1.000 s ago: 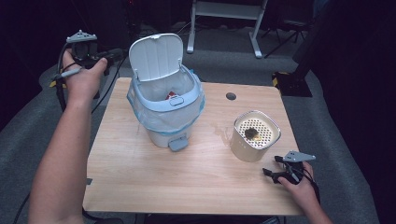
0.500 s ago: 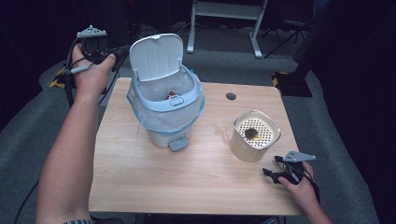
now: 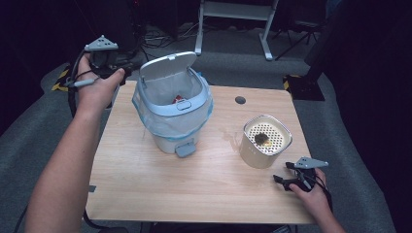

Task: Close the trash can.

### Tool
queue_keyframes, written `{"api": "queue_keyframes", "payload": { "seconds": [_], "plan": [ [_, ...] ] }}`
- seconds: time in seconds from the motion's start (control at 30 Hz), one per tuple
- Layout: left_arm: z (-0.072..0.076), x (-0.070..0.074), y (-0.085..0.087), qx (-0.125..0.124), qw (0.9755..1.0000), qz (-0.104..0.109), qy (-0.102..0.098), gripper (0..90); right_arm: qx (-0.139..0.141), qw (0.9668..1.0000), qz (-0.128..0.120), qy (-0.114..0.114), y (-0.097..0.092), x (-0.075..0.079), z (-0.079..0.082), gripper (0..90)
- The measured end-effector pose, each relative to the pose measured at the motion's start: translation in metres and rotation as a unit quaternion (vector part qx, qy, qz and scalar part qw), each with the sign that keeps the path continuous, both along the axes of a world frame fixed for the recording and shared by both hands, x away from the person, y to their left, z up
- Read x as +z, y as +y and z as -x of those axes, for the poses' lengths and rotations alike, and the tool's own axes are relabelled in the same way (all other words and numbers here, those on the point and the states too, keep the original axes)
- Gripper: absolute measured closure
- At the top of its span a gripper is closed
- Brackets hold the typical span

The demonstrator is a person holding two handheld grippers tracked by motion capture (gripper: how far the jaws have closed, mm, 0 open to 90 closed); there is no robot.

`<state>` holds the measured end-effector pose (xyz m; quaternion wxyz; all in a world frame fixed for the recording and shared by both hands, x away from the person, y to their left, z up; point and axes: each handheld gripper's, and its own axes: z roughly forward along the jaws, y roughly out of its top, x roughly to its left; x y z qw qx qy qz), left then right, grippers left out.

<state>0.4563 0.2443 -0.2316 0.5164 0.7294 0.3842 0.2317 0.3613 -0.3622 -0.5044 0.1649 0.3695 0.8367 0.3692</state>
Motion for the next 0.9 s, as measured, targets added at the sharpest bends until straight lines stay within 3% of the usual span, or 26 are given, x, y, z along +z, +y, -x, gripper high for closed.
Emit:
{"api": "queue_keyframes", "payload": {
  "seconds": [0.23, 0.4, 0.9],
  "plan": [
    [0.008, -0.011, -0.021, -0.039, 0.9992, 0.003, 0.000, 90.0, 0.000, 1.0000, 0.000, 0.000, 0.000, 0.000, 0.000, 17.8],
    [0.010, -0.019, -0.038, -0.066, 0.9978, -0.006, 0.005, 90.0, 0.000, 1.0000, 0.000, 0.000, 0.000, 0.000, 0.000, 17.8],
    [0.010, -0.036, -0.075, -0.096, 0.9944, -0.027, 0.035, 90.0, 0.000, 1.0000, 0.000, 0.000, 0.000, 0.000, 0.000, 17.7]
  ]
}}
